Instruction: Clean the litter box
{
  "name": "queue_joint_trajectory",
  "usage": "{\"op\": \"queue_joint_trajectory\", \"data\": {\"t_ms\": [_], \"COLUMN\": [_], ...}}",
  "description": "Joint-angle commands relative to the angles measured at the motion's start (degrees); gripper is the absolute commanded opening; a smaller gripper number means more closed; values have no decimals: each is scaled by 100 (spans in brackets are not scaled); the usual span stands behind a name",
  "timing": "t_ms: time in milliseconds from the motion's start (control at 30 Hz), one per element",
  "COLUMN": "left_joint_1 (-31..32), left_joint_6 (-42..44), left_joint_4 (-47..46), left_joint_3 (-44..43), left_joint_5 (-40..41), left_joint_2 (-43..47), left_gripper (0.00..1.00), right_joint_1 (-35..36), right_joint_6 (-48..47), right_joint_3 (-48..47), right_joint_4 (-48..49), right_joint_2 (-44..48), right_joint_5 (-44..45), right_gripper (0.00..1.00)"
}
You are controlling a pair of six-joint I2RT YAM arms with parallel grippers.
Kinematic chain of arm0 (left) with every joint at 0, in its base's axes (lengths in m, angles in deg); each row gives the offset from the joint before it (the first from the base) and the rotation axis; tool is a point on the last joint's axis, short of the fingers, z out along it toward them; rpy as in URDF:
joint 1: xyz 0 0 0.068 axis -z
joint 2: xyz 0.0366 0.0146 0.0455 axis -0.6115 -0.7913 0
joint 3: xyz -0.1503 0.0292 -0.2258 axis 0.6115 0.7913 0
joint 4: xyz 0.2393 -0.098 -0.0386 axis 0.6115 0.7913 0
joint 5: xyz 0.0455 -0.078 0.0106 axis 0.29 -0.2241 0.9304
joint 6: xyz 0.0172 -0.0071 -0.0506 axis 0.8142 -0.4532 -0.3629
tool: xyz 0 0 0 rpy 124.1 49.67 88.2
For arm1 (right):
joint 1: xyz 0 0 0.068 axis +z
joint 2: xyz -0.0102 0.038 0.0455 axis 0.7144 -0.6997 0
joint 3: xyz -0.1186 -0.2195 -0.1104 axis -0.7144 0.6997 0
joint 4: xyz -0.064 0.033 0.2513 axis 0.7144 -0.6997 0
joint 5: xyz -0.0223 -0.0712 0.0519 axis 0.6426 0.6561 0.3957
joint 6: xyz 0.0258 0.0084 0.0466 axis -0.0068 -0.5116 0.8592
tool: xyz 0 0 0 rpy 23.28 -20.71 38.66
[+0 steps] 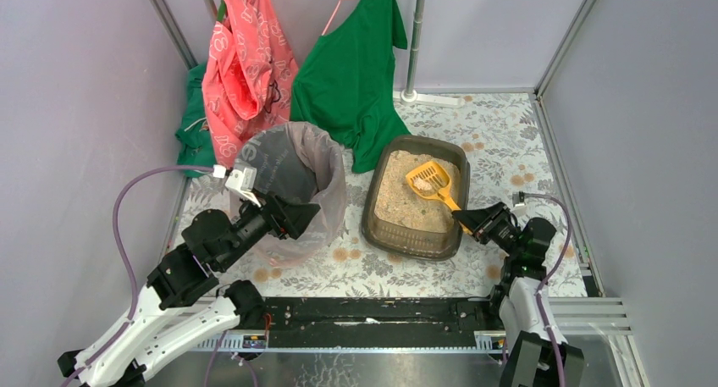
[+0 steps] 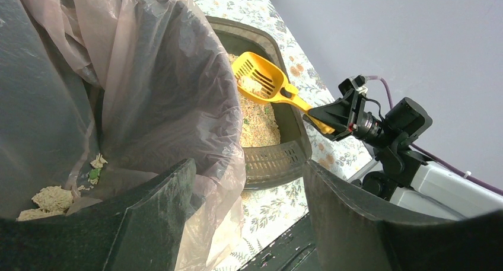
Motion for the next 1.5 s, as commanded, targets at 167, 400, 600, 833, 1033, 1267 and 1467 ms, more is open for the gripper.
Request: {"op": "queue_joint_trajectory", "data": {"t_ms": [167,400,600,833,1033,1267,1467], "left_joint_1": [30,31,30,33,34,37,34], "left_joint_6": [-73,-66,-90,-96,-217,-311,-262], "left_joint_4": [491,485,399,367,869,1109,1072], "left_joint_3": [74,112,172,-16,-519,-681,-790], "left_joint_5": [22,51,2,-96,304,505,431], "left_joint_2": [47,52,49,-18,84,309,367], "left_gripper": [75,75,75,75,75,75,74], "right_joint_1": [59,-35,130,44,42,42,49], "right_joint_6": [304,342,229,863,332,596,1000], "right_joint_3": [6,-74,-199,284,-531,-858,-1320], "right_joint_4": [944,498,-68,1158,-504,-676,-680], "right_joint_2": [-86,26,444,101,850,1079,1314], "right_joint_5": [-285,-541,-360,-432,-184,-255,-231], "right_gripper": [0,0,0,0,0,0,0]}}
